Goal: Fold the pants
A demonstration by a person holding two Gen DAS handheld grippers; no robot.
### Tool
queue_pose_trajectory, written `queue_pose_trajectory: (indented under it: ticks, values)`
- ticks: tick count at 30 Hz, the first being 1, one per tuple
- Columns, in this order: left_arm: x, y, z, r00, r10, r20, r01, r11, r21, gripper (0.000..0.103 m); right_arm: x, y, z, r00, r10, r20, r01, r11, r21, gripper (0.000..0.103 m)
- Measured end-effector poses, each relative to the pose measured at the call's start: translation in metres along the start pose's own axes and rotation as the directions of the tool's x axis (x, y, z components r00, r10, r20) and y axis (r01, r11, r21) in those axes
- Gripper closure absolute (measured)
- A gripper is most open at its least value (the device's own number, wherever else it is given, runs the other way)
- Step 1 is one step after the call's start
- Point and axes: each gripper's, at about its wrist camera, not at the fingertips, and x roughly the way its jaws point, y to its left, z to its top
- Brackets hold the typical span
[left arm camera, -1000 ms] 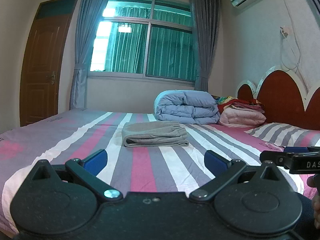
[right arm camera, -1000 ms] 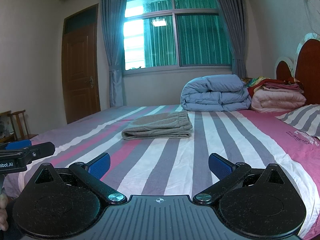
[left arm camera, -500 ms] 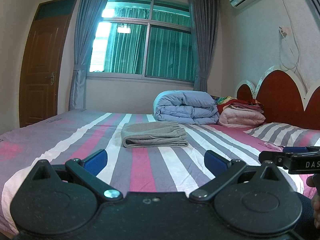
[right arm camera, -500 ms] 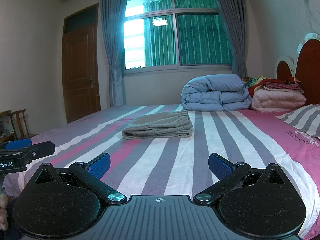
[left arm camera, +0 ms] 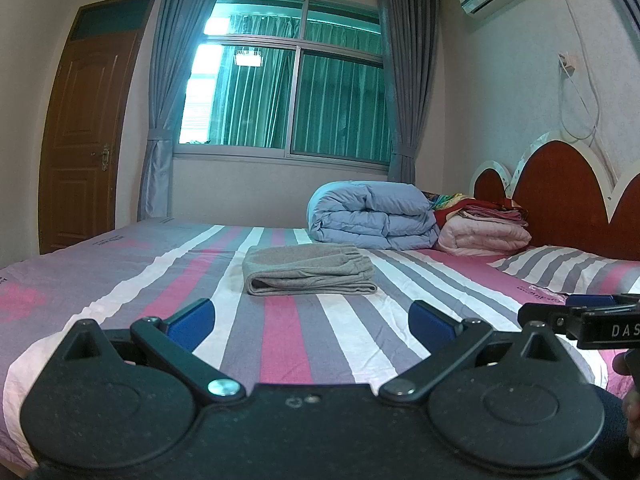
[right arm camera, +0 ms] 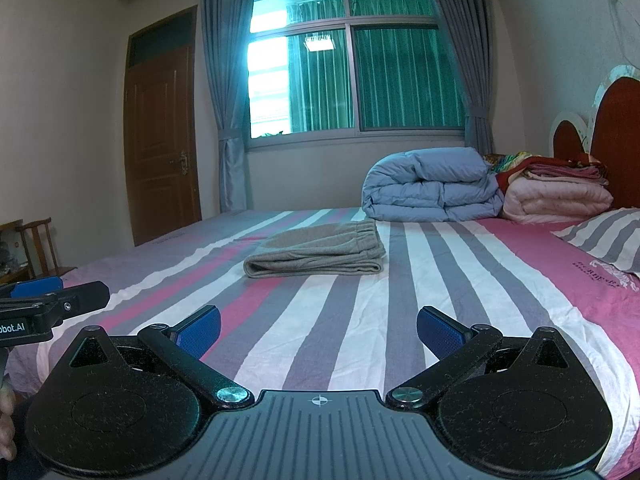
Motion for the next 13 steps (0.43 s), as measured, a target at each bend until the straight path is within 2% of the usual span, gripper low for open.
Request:
queue_pose_trajectory:
  ticks: [13]
  values:
    - [-0.0008, 0.0072, 0.0036, 0.999, -0.028, 0.024, 0.029, 0.999, -0.025, 0.006, 0.0002, -0.0024, -0.0014, 1.0, 0.003, -0.004, -0.003, 1.0, -0.001, 0.0]
